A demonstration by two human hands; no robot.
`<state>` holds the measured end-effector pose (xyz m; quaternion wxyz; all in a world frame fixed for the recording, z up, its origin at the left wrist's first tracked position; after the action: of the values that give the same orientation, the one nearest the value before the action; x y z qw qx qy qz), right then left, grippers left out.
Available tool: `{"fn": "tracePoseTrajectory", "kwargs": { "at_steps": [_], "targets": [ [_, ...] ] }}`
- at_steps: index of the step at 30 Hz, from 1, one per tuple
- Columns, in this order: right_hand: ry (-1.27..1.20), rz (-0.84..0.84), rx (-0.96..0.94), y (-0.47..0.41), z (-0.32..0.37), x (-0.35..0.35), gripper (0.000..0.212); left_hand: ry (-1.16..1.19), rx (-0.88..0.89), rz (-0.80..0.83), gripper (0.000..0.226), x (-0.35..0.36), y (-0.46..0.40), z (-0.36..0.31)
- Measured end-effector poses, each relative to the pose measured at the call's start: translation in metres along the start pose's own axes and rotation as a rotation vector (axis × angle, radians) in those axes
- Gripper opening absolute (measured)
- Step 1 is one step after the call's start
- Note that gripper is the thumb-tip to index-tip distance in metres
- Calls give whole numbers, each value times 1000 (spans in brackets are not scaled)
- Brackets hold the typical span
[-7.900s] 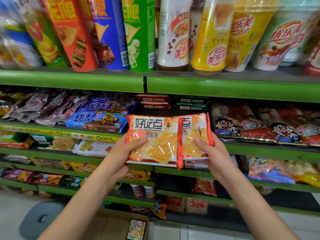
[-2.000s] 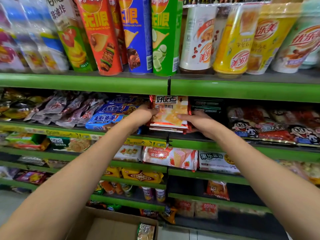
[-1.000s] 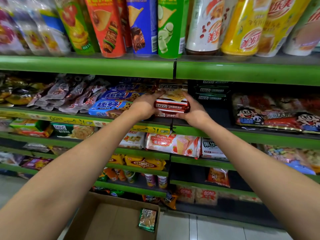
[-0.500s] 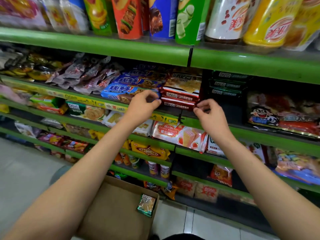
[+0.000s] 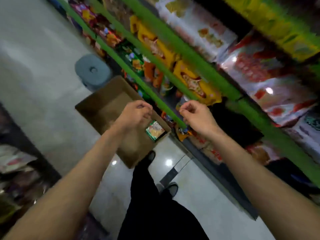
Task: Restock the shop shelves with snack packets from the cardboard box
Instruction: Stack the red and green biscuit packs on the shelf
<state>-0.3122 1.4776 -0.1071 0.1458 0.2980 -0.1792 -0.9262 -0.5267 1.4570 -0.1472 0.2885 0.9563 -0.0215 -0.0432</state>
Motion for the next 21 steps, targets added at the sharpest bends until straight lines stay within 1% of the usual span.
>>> {"fn": "tracePoseTrajectory", "kwargs": {
  "at_steps": [3,7,10,14,15,16,18,19,21],
  "targets": [
    [20,131,115,-48,-64,71,20,94,-215,-51,17,-15,-42,110],
    [27,228,274,-124,-163,160,22,187,-459,-122,27,-19,-116,253],
    [-7,286,413,-178,-241,217,18,227,-597,-167,23,-17,-171,341],
    [-114,225,609,-244,-333,277,10,168,-651,-80,11,-2,-252,422],
    [-146,202,667,-257,-354,291,5,129,-651,-69,10,1,-272,437],
    [-174,185,732,-268,-375,305,4,92,-645,-66,19,4,-293,453],
    [-280,150,877,-285,-413,334,28,27,-624,-65,30,11,-332,475],
    [-331,129,920,-292,-428,346,34,2,-604,-51,32,14,-350,481],
    [-446,97,978,-305,-449,369,36,-21,-567,-34,41,20,-385,489]
  ]
}}
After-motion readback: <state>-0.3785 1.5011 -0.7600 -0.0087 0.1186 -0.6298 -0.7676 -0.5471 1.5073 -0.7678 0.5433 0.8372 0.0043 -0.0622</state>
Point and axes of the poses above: each hand's wrist, its own y-axis away from the middle knuckle, its own x-axis out of the palm, z = x × y, the point moved 6 cm from there along -y, towards the middle knuckle, and after that the axes turned 4 degrees about z, right-handed, at the moved point
